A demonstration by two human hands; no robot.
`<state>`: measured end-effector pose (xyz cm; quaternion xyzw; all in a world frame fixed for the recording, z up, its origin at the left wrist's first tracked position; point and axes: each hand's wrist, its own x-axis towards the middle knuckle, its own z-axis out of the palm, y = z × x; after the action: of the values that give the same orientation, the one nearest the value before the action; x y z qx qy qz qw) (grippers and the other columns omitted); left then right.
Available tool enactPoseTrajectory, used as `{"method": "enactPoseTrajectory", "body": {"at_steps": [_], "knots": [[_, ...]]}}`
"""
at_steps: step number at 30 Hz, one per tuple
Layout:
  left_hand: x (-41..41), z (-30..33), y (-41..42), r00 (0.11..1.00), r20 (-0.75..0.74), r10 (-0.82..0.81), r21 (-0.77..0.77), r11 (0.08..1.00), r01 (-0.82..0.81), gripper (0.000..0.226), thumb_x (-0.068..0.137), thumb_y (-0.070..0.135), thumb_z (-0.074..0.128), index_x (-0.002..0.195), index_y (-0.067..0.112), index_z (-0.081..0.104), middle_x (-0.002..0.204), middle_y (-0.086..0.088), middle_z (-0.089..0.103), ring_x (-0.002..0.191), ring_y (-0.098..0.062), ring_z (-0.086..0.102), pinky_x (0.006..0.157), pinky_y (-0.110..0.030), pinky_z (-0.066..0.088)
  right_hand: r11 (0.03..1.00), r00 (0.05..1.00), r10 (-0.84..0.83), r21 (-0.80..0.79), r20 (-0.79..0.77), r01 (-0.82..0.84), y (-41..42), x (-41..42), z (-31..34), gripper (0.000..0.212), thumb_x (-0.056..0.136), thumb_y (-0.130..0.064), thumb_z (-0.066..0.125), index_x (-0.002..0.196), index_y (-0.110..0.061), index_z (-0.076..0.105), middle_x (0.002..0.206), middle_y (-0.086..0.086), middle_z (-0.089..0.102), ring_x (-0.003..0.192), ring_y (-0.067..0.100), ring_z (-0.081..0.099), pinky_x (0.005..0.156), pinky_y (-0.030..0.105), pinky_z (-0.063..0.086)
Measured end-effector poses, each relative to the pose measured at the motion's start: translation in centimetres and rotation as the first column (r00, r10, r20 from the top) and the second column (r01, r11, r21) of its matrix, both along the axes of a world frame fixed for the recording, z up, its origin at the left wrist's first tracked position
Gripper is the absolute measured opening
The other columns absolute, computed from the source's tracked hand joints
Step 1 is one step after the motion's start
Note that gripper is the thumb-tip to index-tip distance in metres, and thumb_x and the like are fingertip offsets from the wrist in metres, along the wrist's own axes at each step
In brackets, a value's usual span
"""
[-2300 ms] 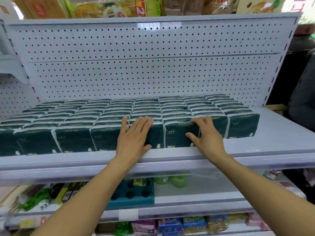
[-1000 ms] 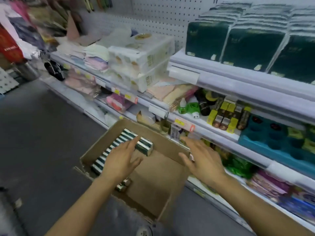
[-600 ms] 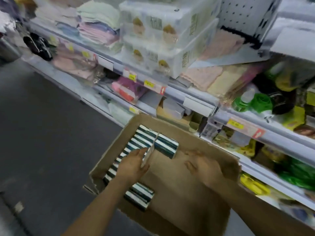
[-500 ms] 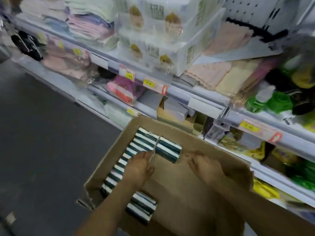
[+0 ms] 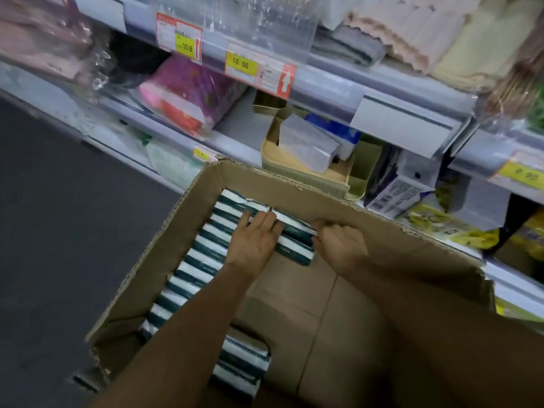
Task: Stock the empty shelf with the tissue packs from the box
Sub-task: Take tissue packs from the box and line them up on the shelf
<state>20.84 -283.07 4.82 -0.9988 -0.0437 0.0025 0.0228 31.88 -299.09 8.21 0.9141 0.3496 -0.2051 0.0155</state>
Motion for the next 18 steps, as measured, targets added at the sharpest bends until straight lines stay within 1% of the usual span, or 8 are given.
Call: {"method": "enactPoseTrajectory", "body": {"at_steps": [4,6,9,11,12,14,16,18], "knots": [[0.1,0.8,0.6,0.998,-0.009,-0.059,0.015,0.998,0.059,0.036,0.064,0.022,0.083,0.097,0.020,0.068,0.106,-0.003,0.061,0.099,-0.023,0.057,0.094,-0.043,0.045,1.000,1.000,-0.011,0.025,0.018,0.010,0.5,-0.4,0.4,0.016,0.097,-0.022,0.045,0.108,-0.020,0.057,0.106,0.004,0.070,0.094,0.024,0.066,0.072,0.030,0.045],[-0.8,1.6,0.4,0.998,-0.021,-0.055,-0.011,0.998,0.055,0.036,0.061,0.022,0.083,0.093,0.020,0.068,0.108,-0.003,0.065,0.098,-0.023,0.059,0.096,-0.043,0.040,0.998,1.000,-0.024,0.065,-0.001,0.024,-0.2,-0.7,1.4,0.014,0.096,-0.021,0.046,0.104,-0.021,0.057,0.107,0.001,0.068,0.095,0.024,0.064,0.069,0.028,0.042],[-2.8,3.7,-0.6,0.999,-0.021,0.028,-0.168,0.985,-0.031,0.041,0.061,0.023,0.080,0.100,0.021,0.067,0.106,-0.001,0.068,0.100,-0.024,0.061,0.101,-0.041,0.033,0.991,0.999,-0.037,0.131,-0.037,0.042,-2.5,-1.4,3.7,0.008,0.095,-0.023,0.047,0.097,-0.025,0.054,0.107,-0.001,0.060,0.093,0.022,0.060,0.068,0.029,0.041],[-4.2,6.0,-1.9,0.987,-0.090,0.136,-0.299,0.941,-0.157,0.036,0.068,0.025,0.075,0.103,0.021,0.065,0.101,-0.001,0.069,0.101,-0.025,0.062,0.101,-0.038,0.035,0.982,0.997,-0.043,0.182,-0.062,0.054,-4.6,-1.9,5.9,0.008,0.094,-0.025,0.049,0.086,-0.029,0.048,0.099,-0.003,0.052,0.087,0.020,0.058,0.068,0.031,0.042],[-4.7,7.3,-2.7,0.973,-0.126,0.193,-0.363,0.904,-0.226,0.033,0.071,0.025,0.073,0.102,0.021,0.063,0.098,-0.001,0.070,0.097,-0.026,0.063,0.097,-0.037,0.039,0.976,0.997,-0.052,0.209,-0.064,0.065,-5.7,-2.1,7.0,0.011,0.093,-0.026,0.050,0.084,-0.029,0.045,0.096,-0.004,0.049,0.085,0.019,0.057,0.068,0.032,0.043],[-5.4,10.2,-4.4,0.940,-0.165,0.299,-0.522,0.782,-0.341,0.027,0.077,0.025,0.072,0.099,0.020,0.059,0.091,-0.003,0.069,0.087,-0.026,0.064,0.079,-0.034,0.048,0.966,0.996,-0.075,0.245,-0.046,0.084,-8.0,-2.3,9.5,0.009,0.092,-0.026,0.051,0.085,-0.028,0.046,0.092,-0.004,0.051,0.082,0.019,0.055,0.066,0.033,0.044],[-5.9,12.8,-6.3,0.906,-0.173,0.386,-0.655,0.642,-0.399,0.023,0.079,0.023,0.073,0.096,0.021,0.057,0.083,0.001,0.066,0.079,-0.020,0.062,0.066,-0.032,0.049,0.946,0.994,-0.105,0.306,-0.029,0.109,-10.6,-2.3,11.8,0.007,0.091,-0.024,0.052,0.087,-0.027,0.047,0.088,-0.003,0.055,0.079,0.021,0.055,0.064,0.033,0.044],[-6.4,15.4,-8.6,0.862,-0.155,0.482,-0.744,0.517,-0.423,0.020,0.082,0.020,0.074,0.092,0.025,0.058,0.075,0.008,0.061,0.071,-0.011,0.058,0.060,-0.027,0.045,0.913,0.988,-0.139,0.379,-0.061,0.152,-13.7,-2.4,14.0,0.010,0.090,-0.019,0.052,0.088,-0.026,0.045,0.083,-0.002,0.056,0.076,0.025,0.056,0.061,0.035,0.045]]}}
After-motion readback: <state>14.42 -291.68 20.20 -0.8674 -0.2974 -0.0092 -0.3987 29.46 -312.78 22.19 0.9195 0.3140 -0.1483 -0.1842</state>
